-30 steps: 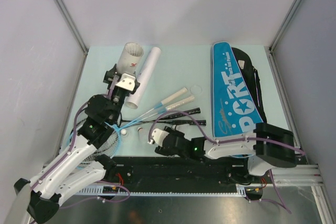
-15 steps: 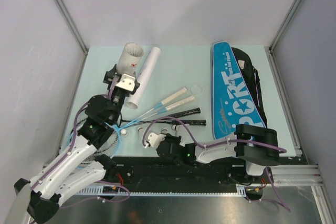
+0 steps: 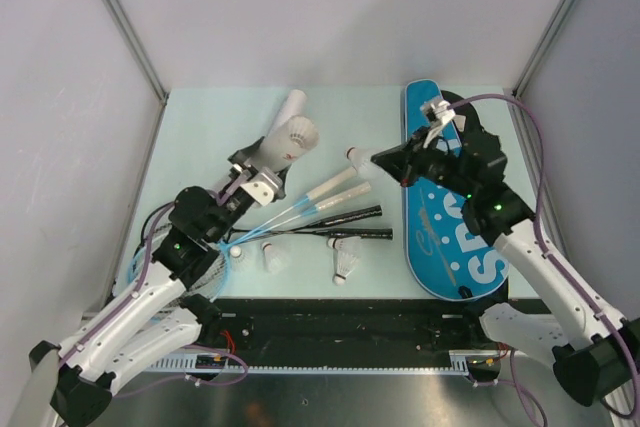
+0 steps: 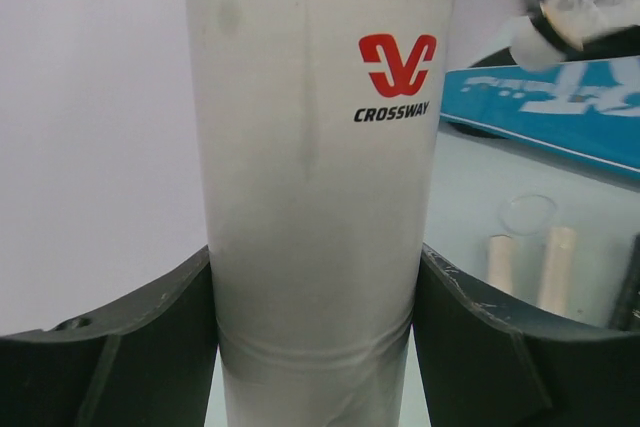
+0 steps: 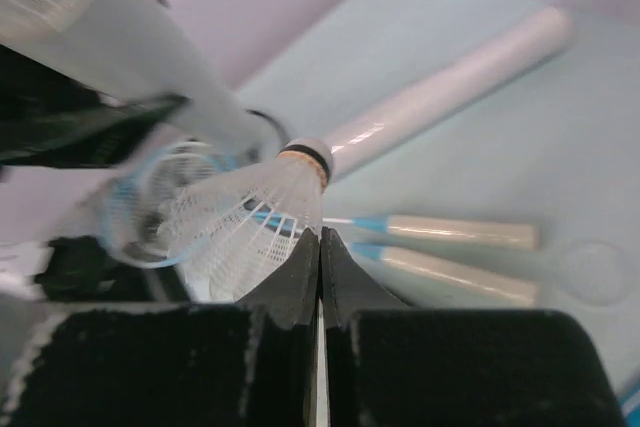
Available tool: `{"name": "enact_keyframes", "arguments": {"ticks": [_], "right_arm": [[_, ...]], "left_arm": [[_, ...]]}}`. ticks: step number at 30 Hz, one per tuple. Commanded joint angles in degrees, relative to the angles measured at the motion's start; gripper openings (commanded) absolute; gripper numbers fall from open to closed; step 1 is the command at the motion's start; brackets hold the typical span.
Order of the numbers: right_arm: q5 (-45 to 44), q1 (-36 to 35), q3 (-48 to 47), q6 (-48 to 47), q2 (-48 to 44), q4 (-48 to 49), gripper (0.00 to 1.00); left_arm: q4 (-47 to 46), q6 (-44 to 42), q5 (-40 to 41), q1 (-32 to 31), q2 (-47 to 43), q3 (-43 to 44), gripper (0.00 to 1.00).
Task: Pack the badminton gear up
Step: Pick up the shuttlecock at the center of the board, then place the shuttlecock at the shuttle tube.
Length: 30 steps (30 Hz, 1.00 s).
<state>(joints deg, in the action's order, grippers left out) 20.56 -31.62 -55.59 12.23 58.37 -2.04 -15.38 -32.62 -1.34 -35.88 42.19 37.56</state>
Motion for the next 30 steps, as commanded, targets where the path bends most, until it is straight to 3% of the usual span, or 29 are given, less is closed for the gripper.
{"name": "enact_keyframes", "arguments": {"ticks": [1,7,12,18,22,30], "right_arm": [[34.1,7.4,-3.3,16.3,-1.1,-2.3,0.0],[36.7,10.2,-7.0,23.9,-2.3,0.6,0.0],[37.6,11.8,-9.7,23.1,-3.3,-2.4,0.0],[30.7,9.0,-15.8,20.3,2.4,-8.9,0.0],[19.9,3.0,-20.3,14.9,6.6,-18.0,0.0],[12.3,-2.9,-23.9,9.7,10.6,-23.9,0.0]], "left_arm": [[2.0,-7.2,-14.1,-0.1,0.8,0.7,0.34],[5.4,-9.1,-14.4,-0.1,2.4,1.5,0.32],[7.5,-10.2,-14.3,-0.2,3.2,2.0,0.31],[10.6,-12.2,-13.6,-0.8,4.0,2.5,0.31],[10.6,-11.9,-14.2,-0.9,4.3,2.8,0.3],[10.6,-11.4,-15.0,-0.9,3.4,2.8,0.29]]}}
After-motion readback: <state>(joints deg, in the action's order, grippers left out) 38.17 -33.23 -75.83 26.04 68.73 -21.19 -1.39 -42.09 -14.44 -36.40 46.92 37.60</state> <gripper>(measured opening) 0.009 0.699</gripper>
